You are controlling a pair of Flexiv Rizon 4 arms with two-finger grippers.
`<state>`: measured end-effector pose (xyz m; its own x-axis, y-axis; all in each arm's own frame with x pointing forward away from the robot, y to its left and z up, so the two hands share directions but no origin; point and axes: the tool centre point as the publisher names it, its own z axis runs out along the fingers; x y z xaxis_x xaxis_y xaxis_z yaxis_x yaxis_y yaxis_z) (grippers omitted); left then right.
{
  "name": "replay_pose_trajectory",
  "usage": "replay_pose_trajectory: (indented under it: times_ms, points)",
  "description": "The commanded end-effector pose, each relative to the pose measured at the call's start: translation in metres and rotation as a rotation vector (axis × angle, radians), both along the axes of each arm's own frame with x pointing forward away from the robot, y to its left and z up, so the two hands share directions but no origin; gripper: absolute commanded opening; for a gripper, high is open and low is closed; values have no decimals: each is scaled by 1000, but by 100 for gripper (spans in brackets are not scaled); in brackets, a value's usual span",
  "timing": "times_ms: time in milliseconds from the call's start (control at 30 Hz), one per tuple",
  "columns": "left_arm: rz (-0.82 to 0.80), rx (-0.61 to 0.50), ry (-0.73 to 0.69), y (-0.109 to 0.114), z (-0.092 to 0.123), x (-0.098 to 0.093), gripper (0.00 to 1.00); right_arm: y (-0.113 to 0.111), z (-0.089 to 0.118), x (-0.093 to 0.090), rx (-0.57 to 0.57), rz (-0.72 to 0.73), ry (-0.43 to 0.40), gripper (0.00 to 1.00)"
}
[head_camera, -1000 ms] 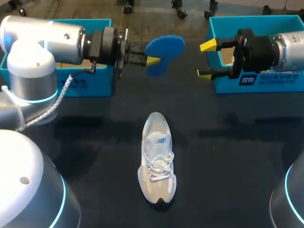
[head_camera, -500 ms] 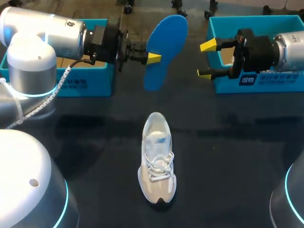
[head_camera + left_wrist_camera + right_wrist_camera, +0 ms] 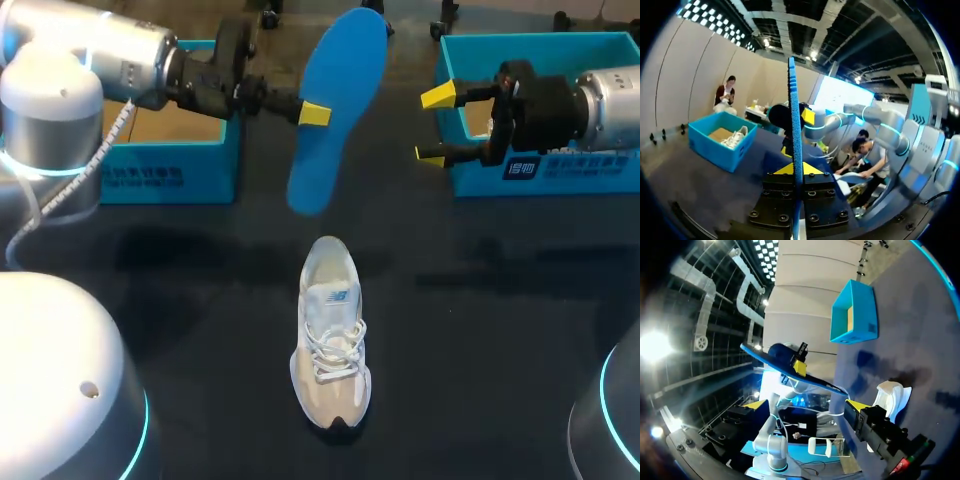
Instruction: Take the shoe out of the shoebox, open the shoe tongue, remove and reinsert the insole, then place the shoe into the shoebox
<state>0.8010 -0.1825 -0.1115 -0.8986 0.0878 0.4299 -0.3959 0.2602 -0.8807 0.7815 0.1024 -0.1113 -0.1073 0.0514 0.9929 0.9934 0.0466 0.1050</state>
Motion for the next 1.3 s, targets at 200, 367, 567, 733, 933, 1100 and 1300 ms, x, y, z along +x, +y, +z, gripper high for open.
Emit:
replay_pose_trajectory:
  times_ms: [200, 367, 567, 733, 933, 1100, 1300]
  points:
    - [-67, 11, 489, 0, -7, 0, 0, 1, 0, 0, -3, 0, 0, 100]
    - [100, 9, 680, 3, -6, -9, 0, 1, 0, 0, -3, 0, 0, 100]
    - [225, 29, 824, -5, -11, -5, 0, 1, 0, 0, -3, 0, 0, 100]
    - [319, 25, 893, -10, -15, -3, 0, 1, 0, 0, -3, 0, 0, 100]
    - [375, 35, 941, -16, -19, 1, 0, 1, 0, 0, -3, 0, 0, 100]
    - [384, 57, 994, -23, -27, 6, 0, 1, 0, 0, -3, 0, 0, 100]
    - [380, 78, 1036, -29, -38, 10, 0, 1, 0, 0, -3, 0, 0, 100]
